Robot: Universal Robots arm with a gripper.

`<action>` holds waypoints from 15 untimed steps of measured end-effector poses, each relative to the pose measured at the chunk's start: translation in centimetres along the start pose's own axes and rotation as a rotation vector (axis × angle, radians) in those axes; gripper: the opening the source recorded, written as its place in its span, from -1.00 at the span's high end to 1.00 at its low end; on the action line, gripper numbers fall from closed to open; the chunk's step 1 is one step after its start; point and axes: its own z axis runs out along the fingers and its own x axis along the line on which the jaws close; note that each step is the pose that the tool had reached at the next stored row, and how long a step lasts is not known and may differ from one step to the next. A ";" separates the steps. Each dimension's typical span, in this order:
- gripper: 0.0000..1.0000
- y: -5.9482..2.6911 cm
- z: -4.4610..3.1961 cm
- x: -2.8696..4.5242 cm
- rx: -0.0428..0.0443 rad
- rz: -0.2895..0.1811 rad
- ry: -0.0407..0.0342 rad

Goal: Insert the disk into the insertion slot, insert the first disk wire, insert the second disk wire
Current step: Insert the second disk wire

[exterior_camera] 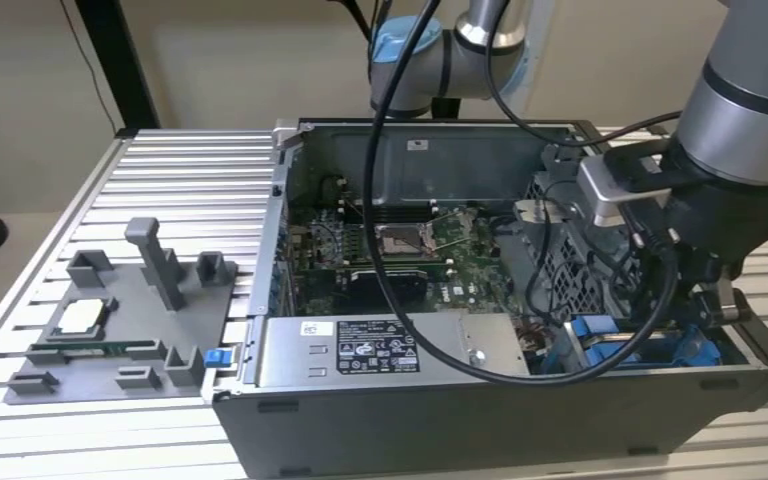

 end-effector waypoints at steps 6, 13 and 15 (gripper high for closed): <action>1.00 0.04 0.23 0.03 -0.0001 -0.001 -0.0003; 1.00 0.16 0.93 0.15 0.0000 -0.001 0.0014; 1.00 0.19 1.08 0.16 -0.0004 -0.001 -0.0005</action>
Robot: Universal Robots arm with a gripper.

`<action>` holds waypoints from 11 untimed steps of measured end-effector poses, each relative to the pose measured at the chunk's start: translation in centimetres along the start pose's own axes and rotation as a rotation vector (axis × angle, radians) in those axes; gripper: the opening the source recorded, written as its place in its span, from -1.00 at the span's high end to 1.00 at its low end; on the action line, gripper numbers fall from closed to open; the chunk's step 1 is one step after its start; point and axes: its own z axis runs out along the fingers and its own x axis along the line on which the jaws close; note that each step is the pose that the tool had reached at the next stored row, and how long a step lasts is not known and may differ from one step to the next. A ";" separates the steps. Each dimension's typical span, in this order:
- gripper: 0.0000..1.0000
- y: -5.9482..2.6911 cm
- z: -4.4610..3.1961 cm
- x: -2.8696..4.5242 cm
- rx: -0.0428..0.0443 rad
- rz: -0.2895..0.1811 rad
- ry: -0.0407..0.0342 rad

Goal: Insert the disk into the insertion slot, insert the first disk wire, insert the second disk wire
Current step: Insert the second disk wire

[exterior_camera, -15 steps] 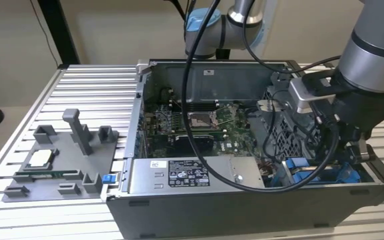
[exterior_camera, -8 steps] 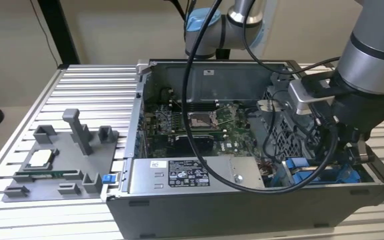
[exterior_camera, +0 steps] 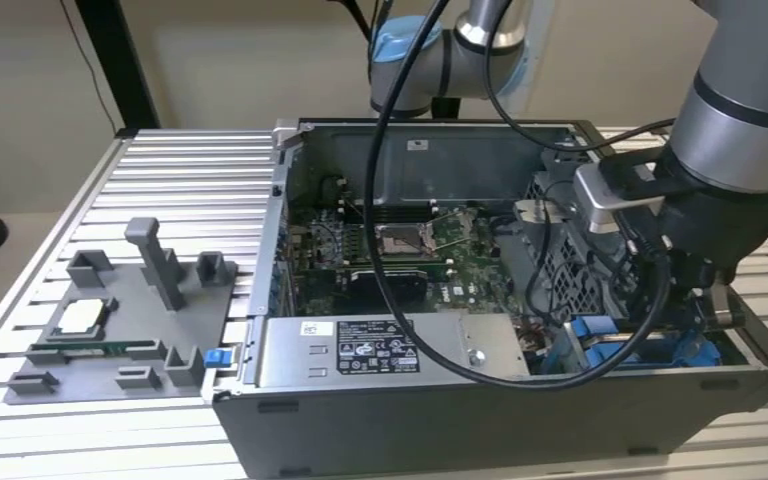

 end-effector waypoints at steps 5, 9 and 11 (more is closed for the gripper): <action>-1.00 -0.28 -1.55 -0.15 0.0002 0.000 -0.0006; -1.00 -0.68 -3.82 -0.37 0.0002 0.000 -0.0004; -1.00 -0.83 -4.61 -0.45 0.0002 0.000 -0.0002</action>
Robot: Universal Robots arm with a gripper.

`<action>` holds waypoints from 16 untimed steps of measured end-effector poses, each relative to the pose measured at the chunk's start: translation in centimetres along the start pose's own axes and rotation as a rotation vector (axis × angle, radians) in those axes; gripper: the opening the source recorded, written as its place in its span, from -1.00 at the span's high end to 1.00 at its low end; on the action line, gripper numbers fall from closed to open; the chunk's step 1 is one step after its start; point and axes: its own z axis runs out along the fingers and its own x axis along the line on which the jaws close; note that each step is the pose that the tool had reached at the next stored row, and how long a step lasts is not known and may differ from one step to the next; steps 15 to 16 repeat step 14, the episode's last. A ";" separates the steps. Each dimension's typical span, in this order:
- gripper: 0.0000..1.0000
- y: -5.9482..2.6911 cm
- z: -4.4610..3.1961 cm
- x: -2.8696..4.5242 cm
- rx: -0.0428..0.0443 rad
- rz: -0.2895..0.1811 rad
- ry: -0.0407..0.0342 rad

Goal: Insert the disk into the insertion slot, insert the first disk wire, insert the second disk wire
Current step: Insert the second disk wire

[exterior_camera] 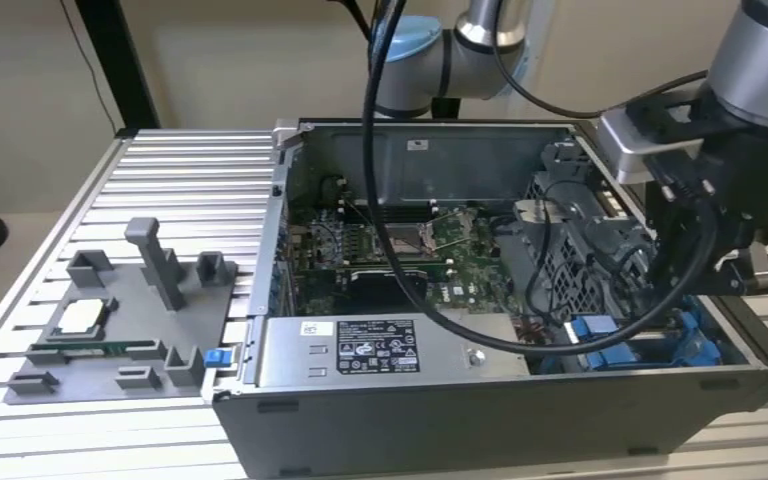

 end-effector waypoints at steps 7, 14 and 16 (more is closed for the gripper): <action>-1.00 -0.16 -0.87 -0.08 0.0001 0.000 0.0021; -1.00 -0.16 -0.88 -0.09 0.0004 -0.001 0.0066; -1.00 -0.16 -0.88 -0.09 0.0004 -0.001 0.0066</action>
